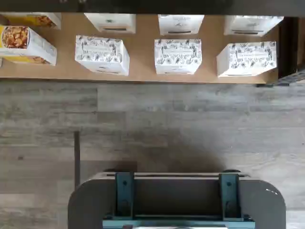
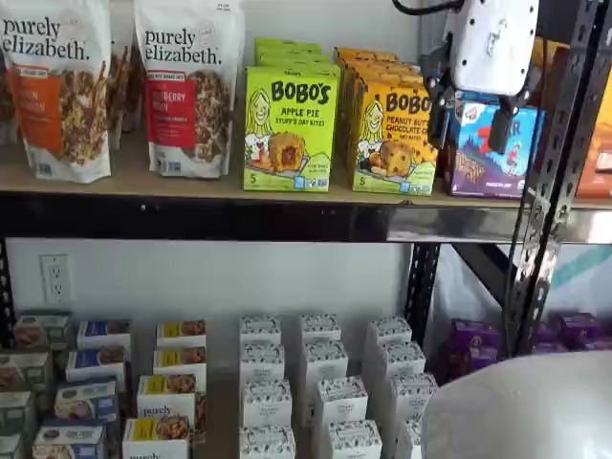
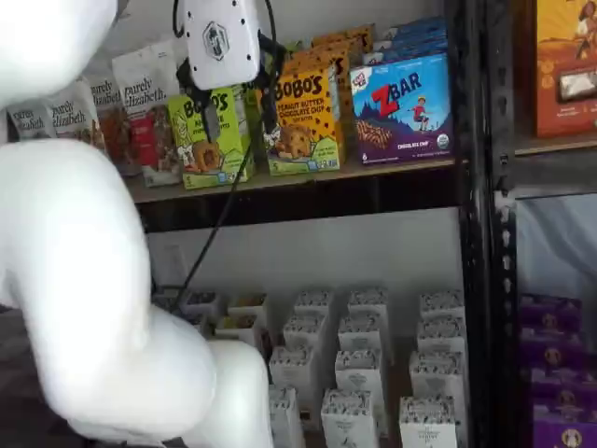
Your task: Pick up the orange box on the top shelf, the fifth box from the left
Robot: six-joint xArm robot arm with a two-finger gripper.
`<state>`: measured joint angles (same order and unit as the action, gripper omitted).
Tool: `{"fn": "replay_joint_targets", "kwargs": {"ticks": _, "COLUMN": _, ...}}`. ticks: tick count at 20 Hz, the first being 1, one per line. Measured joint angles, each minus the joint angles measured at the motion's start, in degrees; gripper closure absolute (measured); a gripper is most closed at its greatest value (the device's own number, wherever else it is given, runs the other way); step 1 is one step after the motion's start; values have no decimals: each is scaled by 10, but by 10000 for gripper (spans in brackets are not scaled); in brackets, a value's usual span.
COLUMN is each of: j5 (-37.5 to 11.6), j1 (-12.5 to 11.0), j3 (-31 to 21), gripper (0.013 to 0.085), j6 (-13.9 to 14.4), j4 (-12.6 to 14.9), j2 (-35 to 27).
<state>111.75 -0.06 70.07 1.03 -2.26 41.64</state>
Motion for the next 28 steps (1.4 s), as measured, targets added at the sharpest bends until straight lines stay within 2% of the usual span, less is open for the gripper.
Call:
{"fn": "replay_joint_targets", "kwargs": {"ticks": 3, "j5": 53, "j1": 7, "j3": 29, "gripper": 130, "j6": 3, "j4": 8, "j2": -31}}
{"fn": "replay_joint_targets", "kwargs": {"ticks": 9, "j5": 57, "j1": 5, "j3": 32, "gripper": 130, "j6": 2, "j4": 7, "j2": -34}}
{"fn": "replay_joint_targets", "kwargs": {"ticks": 14, "j5": 21, "j1": -2, "j3": 19, "gripper": 130, "j6": 1, "j4": -5, "j2": -23}}
{"fn": "replay_joint_targets", "kwargs": {"ticks": 19, "j5": -42, "j1": 13, "j3": -3, "gripper": 130, "j6": 9, "j4": 8, "j2": -10}}
{"fn": "replay_joint_targets", "kwargs": {"ticks": 24, "j5": -92, "j1": 17, "j3": -15, "gripper": 130, "j6": 14, "j4": 7, "j2": -17}}
{"fn": "replay_joint_targets", "kwargs": {"ticks": 26, "j5": -83, "j1": 14, "j3": -4, "gripper": 130, "j6": 12, "j4": 1, "j2": -35}}
{"fn": "replay_joint_targets", "kwargs": {"ticks": 28, "j5": -72, "j1": 23, "j3": 5, "gripper": 130, "j6": 18, "j4": 14, "j2": -51}}
